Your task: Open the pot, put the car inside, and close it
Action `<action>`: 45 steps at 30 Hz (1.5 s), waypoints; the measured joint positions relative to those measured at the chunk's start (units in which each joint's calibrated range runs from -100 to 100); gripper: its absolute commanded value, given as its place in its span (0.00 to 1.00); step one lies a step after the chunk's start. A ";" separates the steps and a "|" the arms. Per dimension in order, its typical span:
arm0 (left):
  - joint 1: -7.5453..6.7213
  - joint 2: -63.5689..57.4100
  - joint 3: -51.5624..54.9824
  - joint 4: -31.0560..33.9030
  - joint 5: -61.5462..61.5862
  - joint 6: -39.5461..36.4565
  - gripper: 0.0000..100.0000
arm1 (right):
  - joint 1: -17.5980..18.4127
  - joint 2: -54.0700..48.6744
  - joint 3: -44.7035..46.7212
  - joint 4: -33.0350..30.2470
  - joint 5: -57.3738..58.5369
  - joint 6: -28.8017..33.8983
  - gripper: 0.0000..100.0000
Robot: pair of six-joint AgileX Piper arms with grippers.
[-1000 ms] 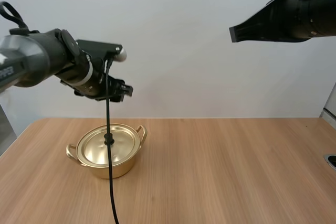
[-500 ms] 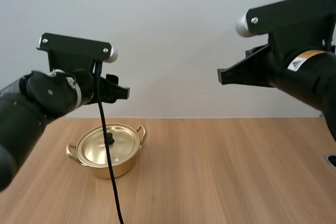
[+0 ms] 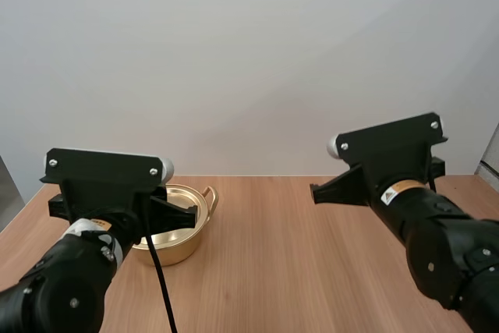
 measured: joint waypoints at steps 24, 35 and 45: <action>-2.41 -12.64 1.51 2.35 17.83 8.25 0.01 | -0.07 0.00 11.00 7.93 -1.35 0.00 0.00; -3.45 -12.64 1.51 6.59 17.83 8.74 0.01 | -0.07 0.00 11.00 7.93 -1.35 0.00 0.00; -3.45 -12.73 2.96 9.95 13.53 7.00 0.01 | -0.07 0.00 11.00 7.93 -1.35 0.00 0.00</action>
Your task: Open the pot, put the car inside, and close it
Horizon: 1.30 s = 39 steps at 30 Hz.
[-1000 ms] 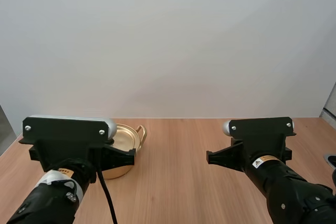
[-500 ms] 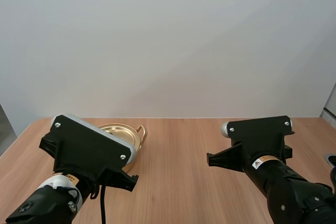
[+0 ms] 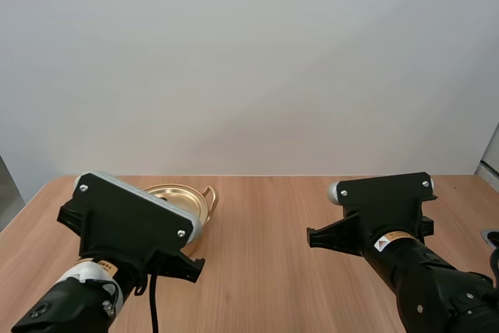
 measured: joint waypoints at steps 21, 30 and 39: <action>0.00 -1.92 10.41 9.13 -15.94 -27.24 0.01 | 0.00 0.00 0.00 0.00 0.17 0.00 0.00; -0.07 -1.92 10.56 9.14 -15.62 -27.21 0.01 | 0.00 0.00 0.00 0.00 0.17 0.00 0.00; -0.07 -1.92 10.56 9.14 -15.62 -27.23 0.01 | 0.00 0.00 0.00 0.00 0.17 0.00 0.00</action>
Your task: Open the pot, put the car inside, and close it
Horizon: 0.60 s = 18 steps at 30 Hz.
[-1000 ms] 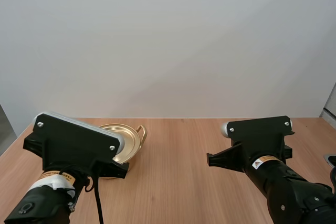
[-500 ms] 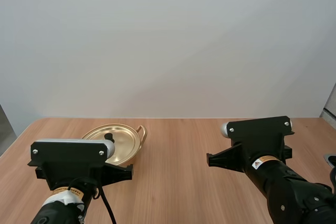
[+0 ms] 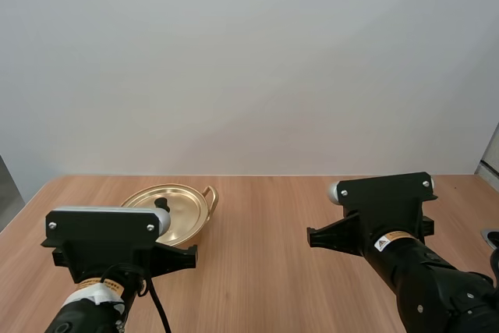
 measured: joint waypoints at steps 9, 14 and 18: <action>0.00 0.00 0.00 0.00 0.00 0.00 0.01 | 0.00 0.00 0.00 0.00 0.00 0.00 0.00; 0.00 0.00 0.00 0.00 0.00 0.00 0.01 | 0.00 -2.97 0.00 0.00 0.00 0.00 0.00; 0.00 0.00 0.00 0.00 0.00 0.00 0.01 | 0.00 -9.35 0.00 0.00 0.00 0.00 0.00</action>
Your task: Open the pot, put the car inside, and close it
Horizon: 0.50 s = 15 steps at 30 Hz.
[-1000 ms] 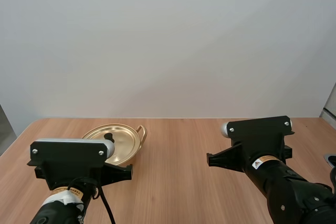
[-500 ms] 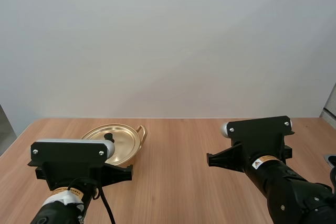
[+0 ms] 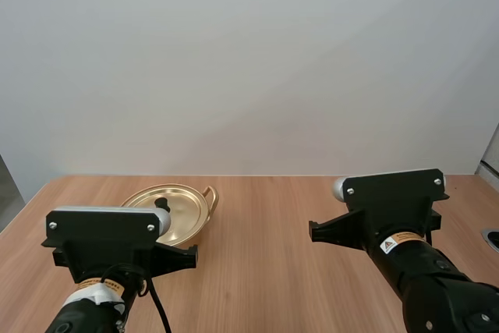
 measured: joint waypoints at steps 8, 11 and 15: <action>0.00 0.00 0.00 0.00 0.00 0.00 0.01 | 0.00 -15.04 0.00 0.00 0.00 0.00 0.00; 0.00 0.00 0.00 0.00 0.00 0.00 0.01 | 0.00 -18.03 0.00 0.00 -1.03 0.00 0.00; 0.00 0.00 0.00 0.00 0.00 0.00 0.01 | 0.00 -18.29 0.00 0.00 0.05 0.00 0.00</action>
